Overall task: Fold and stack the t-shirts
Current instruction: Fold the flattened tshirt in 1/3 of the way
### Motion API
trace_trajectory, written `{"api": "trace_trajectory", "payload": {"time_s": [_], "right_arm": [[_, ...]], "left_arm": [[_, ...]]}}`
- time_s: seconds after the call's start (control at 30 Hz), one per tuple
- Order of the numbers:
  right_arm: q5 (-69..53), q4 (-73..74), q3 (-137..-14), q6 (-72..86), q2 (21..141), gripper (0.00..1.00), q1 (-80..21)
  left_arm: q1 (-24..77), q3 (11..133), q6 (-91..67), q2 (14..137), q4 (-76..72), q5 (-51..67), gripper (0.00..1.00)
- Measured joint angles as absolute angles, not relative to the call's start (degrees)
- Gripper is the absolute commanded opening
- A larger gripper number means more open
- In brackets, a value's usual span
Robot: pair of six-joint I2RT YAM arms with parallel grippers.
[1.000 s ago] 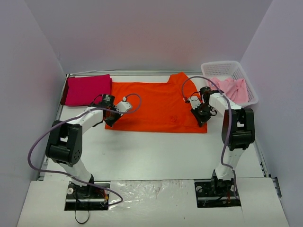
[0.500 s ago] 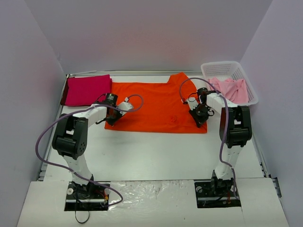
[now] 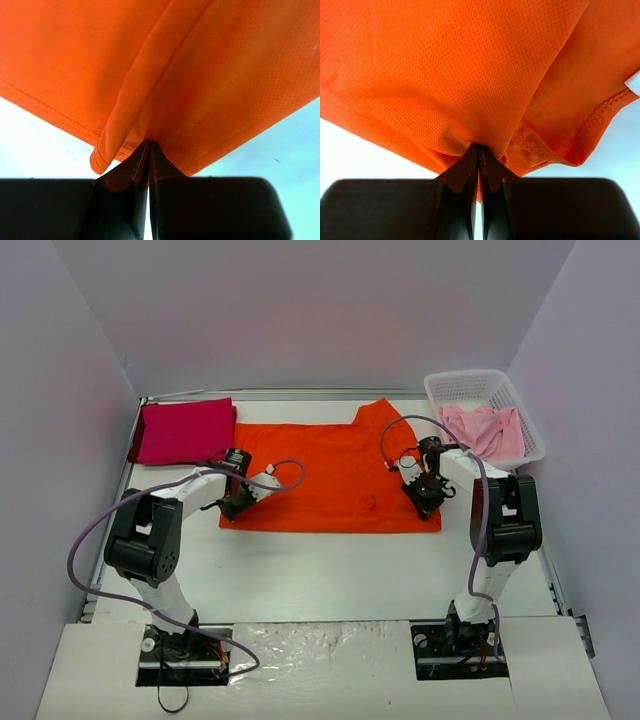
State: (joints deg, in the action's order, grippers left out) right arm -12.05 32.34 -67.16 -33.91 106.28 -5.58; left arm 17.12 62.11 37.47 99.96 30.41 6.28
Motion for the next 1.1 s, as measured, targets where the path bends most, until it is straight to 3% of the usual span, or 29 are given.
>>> {"api": "trace_trajectory", "payload": {"time_s": [0.77, 1.07, 1.1], "right_arm": [[-4.03, 40.1, -58.48, -34.41, 101.89, 0.01, -9.72], [-4.36, 44.51, -59.07, -34.54, 103.04, 0.21, -10.92], [-4.89, 44.84, -59.79, -34.57, 103.28, 0.28, -10.92]], "left_arm": [[28.21, 58.89, 38.94, 98.15, 52.34, 11.42, 0.02], [28.88, 57.89, 39.05, 96.95, 56.14, 14.94, 0.02], [28.88, 58.63, 39.05, 96.29, 57.14, 15.4, 0.02]]}}
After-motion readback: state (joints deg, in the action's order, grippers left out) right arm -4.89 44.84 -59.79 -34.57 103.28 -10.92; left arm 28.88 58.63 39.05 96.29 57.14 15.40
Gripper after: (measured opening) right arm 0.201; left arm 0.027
